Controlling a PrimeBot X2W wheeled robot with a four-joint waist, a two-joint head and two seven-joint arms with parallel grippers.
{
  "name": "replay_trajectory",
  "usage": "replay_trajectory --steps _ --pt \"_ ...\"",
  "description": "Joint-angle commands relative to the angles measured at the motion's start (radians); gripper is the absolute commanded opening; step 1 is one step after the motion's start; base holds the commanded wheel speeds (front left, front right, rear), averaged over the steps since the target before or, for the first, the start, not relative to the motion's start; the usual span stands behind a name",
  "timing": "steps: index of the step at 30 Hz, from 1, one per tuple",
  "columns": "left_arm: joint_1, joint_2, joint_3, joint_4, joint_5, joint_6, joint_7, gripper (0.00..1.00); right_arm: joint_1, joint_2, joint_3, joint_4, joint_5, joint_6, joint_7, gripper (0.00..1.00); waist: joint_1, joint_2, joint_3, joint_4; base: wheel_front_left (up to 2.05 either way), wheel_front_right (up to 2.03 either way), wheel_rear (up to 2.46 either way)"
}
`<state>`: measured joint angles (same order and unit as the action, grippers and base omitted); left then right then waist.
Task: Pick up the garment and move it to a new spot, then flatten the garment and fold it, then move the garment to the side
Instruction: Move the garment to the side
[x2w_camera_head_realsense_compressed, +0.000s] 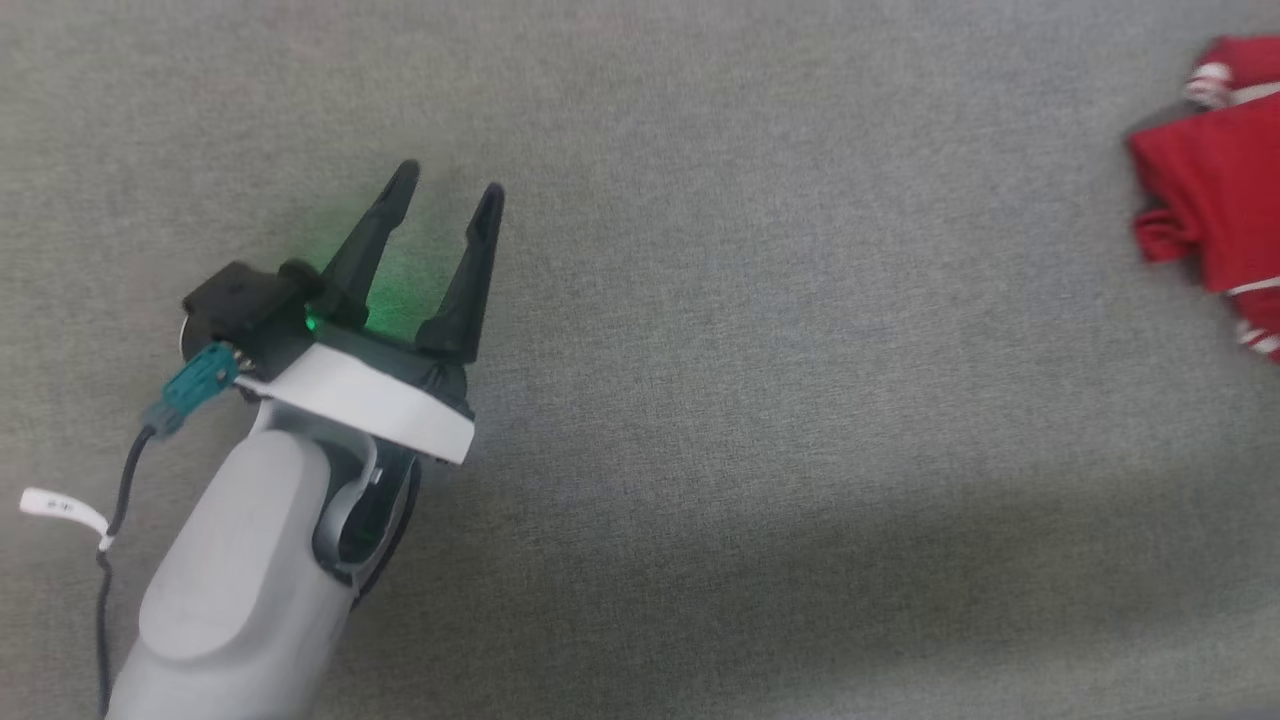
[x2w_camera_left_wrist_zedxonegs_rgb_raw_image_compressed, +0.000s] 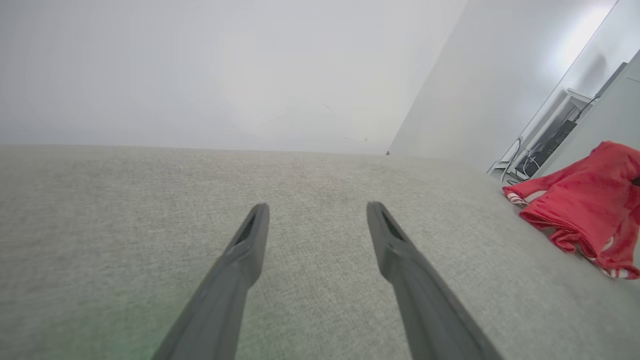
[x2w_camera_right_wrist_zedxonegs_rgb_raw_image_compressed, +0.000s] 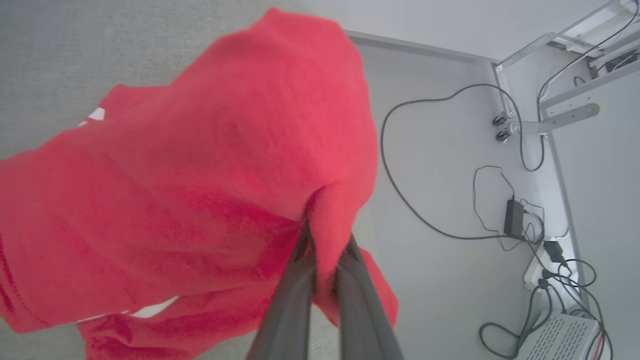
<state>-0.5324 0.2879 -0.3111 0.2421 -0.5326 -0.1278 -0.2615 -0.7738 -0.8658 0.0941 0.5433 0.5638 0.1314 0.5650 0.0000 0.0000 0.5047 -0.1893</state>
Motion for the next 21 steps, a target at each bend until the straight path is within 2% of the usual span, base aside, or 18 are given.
replay_trajectory --steps 1,5,14,15,17,18,19,21 --pt "-0.013 0.006 -0.003 0.002 0.005 -0.002 -0.005 1.00 -0.015 -0.003 0.003 0.008 -0.009 -0.001 -0.013 0.00 0.0000 0.0000 0.015 -0.002 0.00 0.00 0.00" --pt "-0.049 0.009 -0.029 0.009 -0.006 -0.002 -0.004 1.00 -0.042 -0.009 0.027 0.096 -0.058 -0.002 -0.088 0.00 0.0000 0.0000 0.043 0.003 0.00 0.00 0.00" --pt "-0.076 0.021 -0.055 0.022 -0.048 -0.001 -0.004 1.00 -0.113 0.049 0.063 0.280 -0.098 -0.002 -0.206 0.00 0.0000 0.0000 0.064 0.027 0.00 0.00 0.00" --pt "-0.075 0.024 -0.055 0.022 -0.053 -0.001 -0.004 1.00 -0.121 0.053 0.068 0.295 -0.099 -0.002 -0.214 0.09 0.0000 0.0000 0.063 0.028 0.00 0.00 0.00" --pt "-0.073 0.032 -0.047 0.021 -0.058 -0.001 -0.004 1.00 -0.138 0.061 0.075 0.327 -0.102 -0.002 -0.226 0.35 0.0000 0.0000 0.062 0.029 0.00 0.00 0.00" --pt "-0.069 0.033 -0.042 0.019 -0.063 -0.001 -0.004 1.00 -0.147 0.066 0.076 0.340 -0.102 -0.002 -0.231 0.62 0.0000 0.0000 0.060 0.028 0.00 0.00 0.00" --pt "-0.065 0.034 -0.035 0.016 -0.065 -0.001 -0.004 1.00 -0.159 0.068 0.078 0.351 -0.104 -0.002 -0.238 0.96 0.0000 0.0000 0.059 0.026 0.00 0.00 0.00" --pt "-0.059 0.039 -0.027 0.012 -0.069 -0.001 -0.004 1.00 -0.176 0.072 0.081 0.373 -0.104 -0.002 -0.250 1.00 0.0000 0.0000 0.053 0.022 0.00 0.00 0.00"
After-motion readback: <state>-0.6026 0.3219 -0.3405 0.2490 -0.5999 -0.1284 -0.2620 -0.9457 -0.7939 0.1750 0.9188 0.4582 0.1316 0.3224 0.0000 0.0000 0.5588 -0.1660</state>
